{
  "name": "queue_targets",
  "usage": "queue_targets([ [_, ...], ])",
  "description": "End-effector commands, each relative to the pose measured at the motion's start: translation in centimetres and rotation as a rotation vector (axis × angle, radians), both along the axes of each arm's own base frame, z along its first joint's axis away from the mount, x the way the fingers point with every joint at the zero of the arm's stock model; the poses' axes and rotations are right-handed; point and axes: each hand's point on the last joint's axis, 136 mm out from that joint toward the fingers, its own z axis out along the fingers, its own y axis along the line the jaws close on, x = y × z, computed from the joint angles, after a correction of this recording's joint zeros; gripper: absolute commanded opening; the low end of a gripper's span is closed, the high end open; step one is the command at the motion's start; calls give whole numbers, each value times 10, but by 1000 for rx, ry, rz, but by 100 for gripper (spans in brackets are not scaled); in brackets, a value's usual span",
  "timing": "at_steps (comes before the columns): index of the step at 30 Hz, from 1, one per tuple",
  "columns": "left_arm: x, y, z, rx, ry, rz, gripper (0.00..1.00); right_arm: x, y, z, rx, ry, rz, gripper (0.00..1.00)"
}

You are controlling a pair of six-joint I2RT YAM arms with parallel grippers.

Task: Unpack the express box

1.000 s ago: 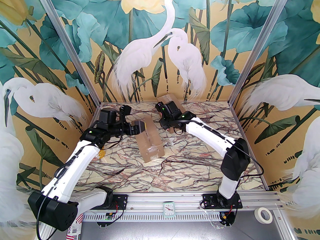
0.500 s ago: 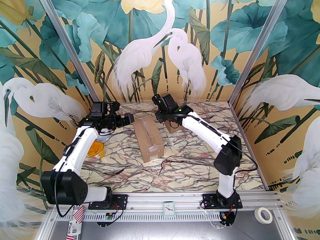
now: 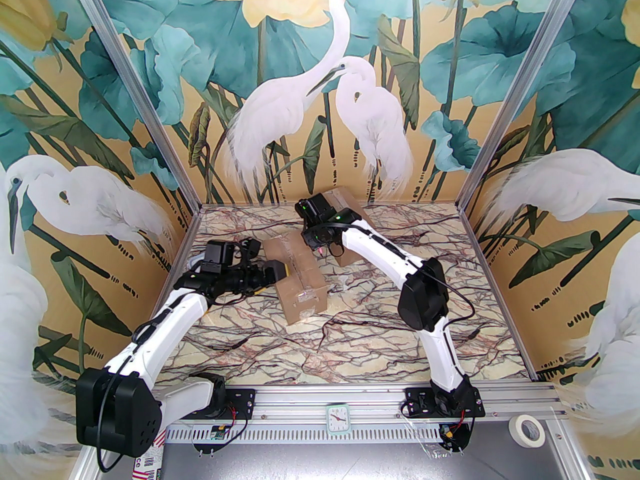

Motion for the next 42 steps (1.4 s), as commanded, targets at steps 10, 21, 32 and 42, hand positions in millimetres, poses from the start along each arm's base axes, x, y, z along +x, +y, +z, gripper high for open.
queue_targets([
  [10,-1,-34,24,33,-104,-61,99,-1,11,27,36,-59,91,0],
  [21,36,59,79,248,-253,125,94,13,-21,108,114,-270,-21,0],
  [32,92,65,39,304,-251,41,66,-21,49,138,385,-413,184,0],
  [42,108,59,16,249,-229,3,59,-28,85,125,485,-505,221,0],
])
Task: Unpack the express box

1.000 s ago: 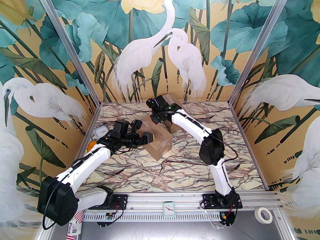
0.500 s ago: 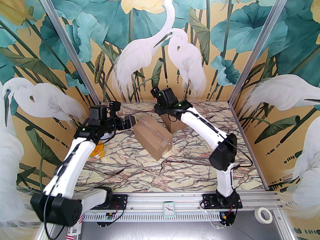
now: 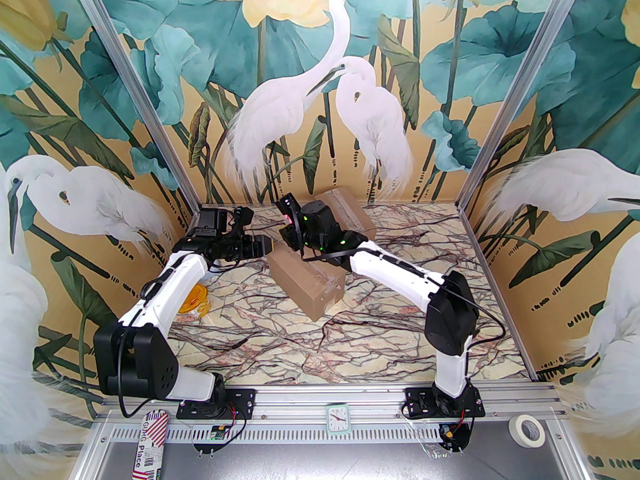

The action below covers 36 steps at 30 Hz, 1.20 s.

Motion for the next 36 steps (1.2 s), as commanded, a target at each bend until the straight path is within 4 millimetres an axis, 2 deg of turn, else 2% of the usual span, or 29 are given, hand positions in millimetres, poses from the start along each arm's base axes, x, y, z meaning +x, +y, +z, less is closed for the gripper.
queue_targets([
  [1,6,-6,-2,-33,-17,-47,59,9,11,19,92,-84,0,0],
  [6,6,-11,-14,-68,28,-53,58,14,13,9,101,-86,-13,0],
  [9,2,-13,-20,-89,44,-54,62,16,15,4,99,-88,-18,0],
  [13,-3,-16,-28,-113,73,-55,63,22,12,5,89,-95,-36,0],
  [22,-16,-22,-34,-181,123,-51,65,26,8,1,95,-56,-19,0],
  [24,-24,-20,-37,-171,151,-40,65,28,7,-1,99,-49,-16,0],
  [27,-27,-13,-30,-119,125,-23,65,28,9,-2,98,-55,-6,0],
  [32,-10,-5,-8,-60,49,-4,67,29,10,-7,97,-60,3,0],
  [36,8,-7,-7,-52,66,-32,66,27,11,-13,106,-60,11,0],
])
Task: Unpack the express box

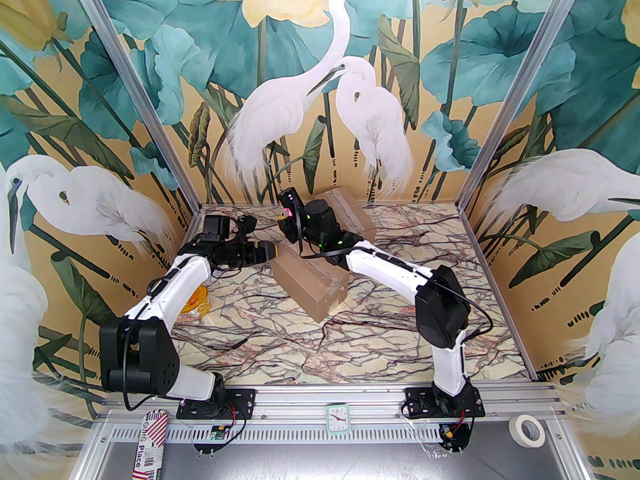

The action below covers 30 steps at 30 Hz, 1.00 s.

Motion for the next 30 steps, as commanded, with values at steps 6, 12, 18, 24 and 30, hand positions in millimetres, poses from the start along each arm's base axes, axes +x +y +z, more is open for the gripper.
queue_targets([
  [6,20,-3,-15,16,49,-44,65,0,7,-19,13,19,20,0],
  [12,20,-5,-28,-4,72,-50,65,0,7,-25,15,34,14,0],
  [18,18,-5,-40,-5,95,-44,64,-1,6,-33,11,48,14,0],
  [24,16,-5,-50,-6,113,-40,63,0,6,-37,11,48,8,0],
  [30,15,-4,-57,-6,128,-30,60,-1,7,-40,18,63,13,0],
])
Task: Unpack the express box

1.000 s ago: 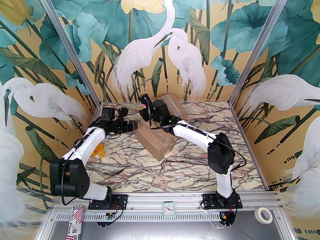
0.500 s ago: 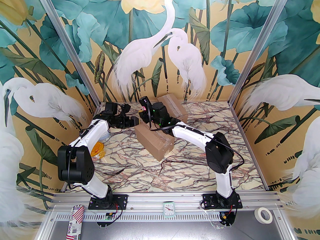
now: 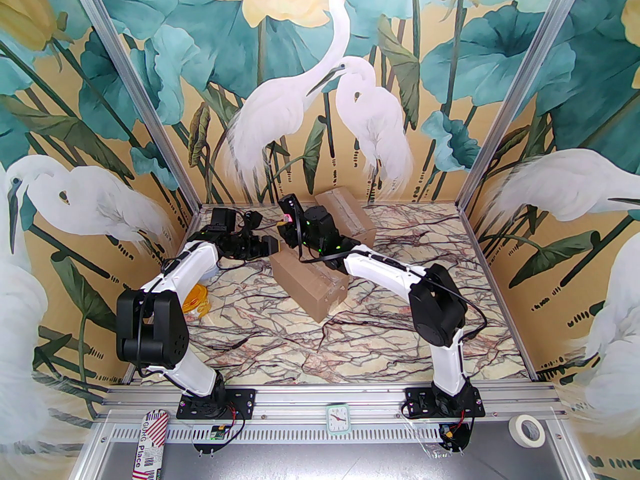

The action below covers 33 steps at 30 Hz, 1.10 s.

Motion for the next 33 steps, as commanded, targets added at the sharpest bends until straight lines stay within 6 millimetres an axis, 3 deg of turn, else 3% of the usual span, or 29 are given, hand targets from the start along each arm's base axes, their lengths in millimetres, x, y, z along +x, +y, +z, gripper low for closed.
queue_targets([
  [1,-4,2,-23,3,64,14,60,-1,3,-13,13,28,3,0],
  [19,-6,8,-40,-14,124,92,40,-22,-11,-7,-51,44,-7,0],
  [33,-29,5,-23,-49,109,92,37,-39,-16,-11,-93,75,44,0],
])
